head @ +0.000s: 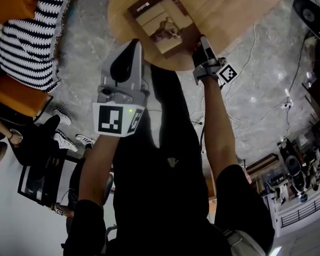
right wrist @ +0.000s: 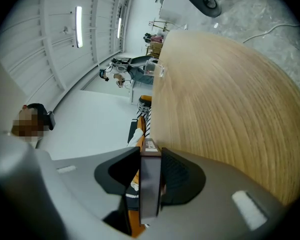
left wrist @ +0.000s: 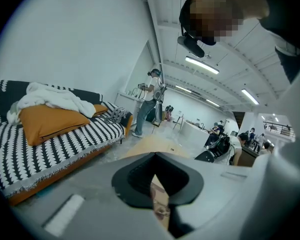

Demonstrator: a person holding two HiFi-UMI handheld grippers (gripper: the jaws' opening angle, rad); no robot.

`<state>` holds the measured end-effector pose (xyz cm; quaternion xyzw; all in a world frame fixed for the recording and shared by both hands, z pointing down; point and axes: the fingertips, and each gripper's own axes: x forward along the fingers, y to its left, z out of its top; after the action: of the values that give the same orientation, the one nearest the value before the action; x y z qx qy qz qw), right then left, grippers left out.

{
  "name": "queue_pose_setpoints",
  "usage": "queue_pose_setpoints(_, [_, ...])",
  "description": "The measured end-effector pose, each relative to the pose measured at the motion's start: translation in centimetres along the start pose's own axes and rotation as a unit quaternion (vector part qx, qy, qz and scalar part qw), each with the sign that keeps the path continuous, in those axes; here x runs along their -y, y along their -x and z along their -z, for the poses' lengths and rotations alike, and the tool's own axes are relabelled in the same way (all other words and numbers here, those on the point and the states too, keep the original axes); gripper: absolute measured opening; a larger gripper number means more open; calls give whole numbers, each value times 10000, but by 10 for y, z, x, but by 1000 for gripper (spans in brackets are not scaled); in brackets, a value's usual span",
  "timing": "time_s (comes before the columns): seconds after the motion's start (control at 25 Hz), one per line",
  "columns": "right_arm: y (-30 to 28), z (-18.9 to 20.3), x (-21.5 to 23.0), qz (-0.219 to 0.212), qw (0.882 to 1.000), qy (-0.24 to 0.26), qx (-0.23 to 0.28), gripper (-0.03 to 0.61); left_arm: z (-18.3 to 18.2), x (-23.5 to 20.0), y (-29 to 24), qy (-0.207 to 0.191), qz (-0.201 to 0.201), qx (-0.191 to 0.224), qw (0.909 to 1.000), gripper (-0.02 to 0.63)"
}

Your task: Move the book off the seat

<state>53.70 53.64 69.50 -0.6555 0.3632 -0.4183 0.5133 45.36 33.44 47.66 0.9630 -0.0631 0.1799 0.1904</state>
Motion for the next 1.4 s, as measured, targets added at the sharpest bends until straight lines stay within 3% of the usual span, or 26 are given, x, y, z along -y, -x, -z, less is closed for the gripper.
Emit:
queue_pose_setpoints(0.32, [-2,4,12,297,9995,-37,-130,149,-2,-2,-6,33,36,4,10000,6])
queue_pose_setpoints(0.52, [-5,5,11,369,9991,-35,-202,223,-6,-6,-3,49,28,21,10000,6])
queue_pose_setpoints(0.92, [-11,7,10,859,9943,597,-221,249,-9,-23,3,131,-41,96,9999,6])
queue_pose_setpoints(1.04, [-17,9,4,1098,9875,1082,-339,252,-9,-26,6,146,-36,94,9998,6])
queue_pose_setpoints(1.2, [-16,15,10,1746,9695,1630,-547,265,-6,-29,11,166,-37,80,9998,6])
queue_pose_setpoints(1.4, [-16,15,14,2176,9497,2155,-654,285,-6,-31,15,179,-16,107,9998,6])
